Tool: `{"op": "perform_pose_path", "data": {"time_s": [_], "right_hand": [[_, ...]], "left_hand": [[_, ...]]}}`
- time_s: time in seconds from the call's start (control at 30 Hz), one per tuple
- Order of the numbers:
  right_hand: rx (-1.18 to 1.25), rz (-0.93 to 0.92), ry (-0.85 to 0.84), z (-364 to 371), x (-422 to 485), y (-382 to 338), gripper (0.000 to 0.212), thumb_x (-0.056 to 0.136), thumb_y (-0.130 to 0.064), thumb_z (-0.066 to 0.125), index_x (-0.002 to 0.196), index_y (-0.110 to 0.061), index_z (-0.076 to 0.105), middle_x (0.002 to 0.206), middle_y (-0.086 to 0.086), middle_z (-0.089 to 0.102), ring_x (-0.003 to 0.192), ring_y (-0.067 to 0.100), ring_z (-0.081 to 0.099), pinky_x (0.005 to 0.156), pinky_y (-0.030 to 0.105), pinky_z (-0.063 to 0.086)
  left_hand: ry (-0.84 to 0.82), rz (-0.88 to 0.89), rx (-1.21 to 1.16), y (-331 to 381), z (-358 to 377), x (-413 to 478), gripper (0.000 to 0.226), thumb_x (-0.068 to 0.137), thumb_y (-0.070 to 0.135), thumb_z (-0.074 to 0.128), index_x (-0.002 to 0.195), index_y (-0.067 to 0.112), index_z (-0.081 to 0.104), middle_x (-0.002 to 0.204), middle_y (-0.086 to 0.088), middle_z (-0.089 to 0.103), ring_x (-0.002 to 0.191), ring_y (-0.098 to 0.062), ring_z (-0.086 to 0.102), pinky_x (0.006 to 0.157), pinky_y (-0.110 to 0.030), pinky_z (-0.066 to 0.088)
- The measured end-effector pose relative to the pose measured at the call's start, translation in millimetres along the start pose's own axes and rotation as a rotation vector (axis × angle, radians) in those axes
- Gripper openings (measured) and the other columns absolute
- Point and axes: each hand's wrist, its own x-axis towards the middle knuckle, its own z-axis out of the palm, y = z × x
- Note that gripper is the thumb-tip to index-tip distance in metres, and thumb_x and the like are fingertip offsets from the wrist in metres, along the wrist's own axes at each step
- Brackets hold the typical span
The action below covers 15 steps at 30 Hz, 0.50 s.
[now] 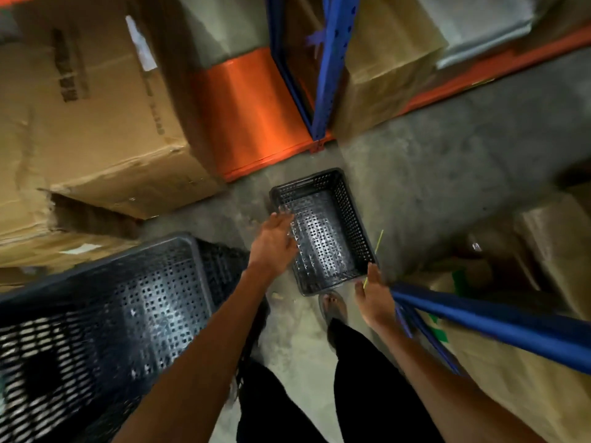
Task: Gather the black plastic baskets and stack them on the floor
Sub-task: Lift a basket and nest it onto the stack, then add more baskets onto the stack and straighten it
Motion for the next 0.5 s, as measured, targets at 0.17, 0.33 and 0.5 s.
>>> {"op": "perform_pose_path", "data": {"time_s": [0.17, 0.33, 0.5], "right_hand": [[0.243, 0.367, 0.004, 74.0, 74.5, 49.5, 0.065, 0.096, -0.034, 0.052, 0.151, -0.006, 0.032, 0.15, 0.022, 0.04, 0.135, 0.037, 0.044, 0.109, 0.034, 0.03], [0.601, 0.802, 0.051, 180.5, 159.9, 85.8, 0.077, 0.092, -0.039, 0.061, 0.153, -0.009, 0.025, 0.149, 0.024, 0.041, 0.135, 0.041, 0.043, 0.108, 0.042, 0.036], [0.934, 1.034, 0.005, 280.6, 241.8, 127.0, 0.067, 0.087, -0.037, 0.068, 0.14, -0.003, 0.045, 0.132, 0.019, 0.058, 0.114, 0.034, 0.06, 0.092, 0.028, 0.049]], "left_hand": [[-0.11, -0.084, 0.065, -28.4, 81.9, 118.6, 0.06, 0.086, 0.012, 0.059, 0.145, 0.01, 0.042, 0.147, -0.018, 0.045, 0.133, -0.034, 0.047, 0.111, -0.036, 0.036], [-0.077, -0.135, 0.269, -93.5, 178.7, 266.7, 0.074, 0.089, 0.019, 0.053, 0.154, 0.013, 0.02, 0.158, -0.015, 0.026, 0.144, -0.032, 0.031, 0.118, -0.04, 0.027], [-0.041, -0.047, 0.484, -156.6, 276.1, 390.2, 0.087, 0.084, 0.029, 0.061, 0.154, 0.005, 0.016, 0.161, -0.022, 0.014, 0.151, -0.036, 0.01, 0.124, -0.045, 0.009]]}}
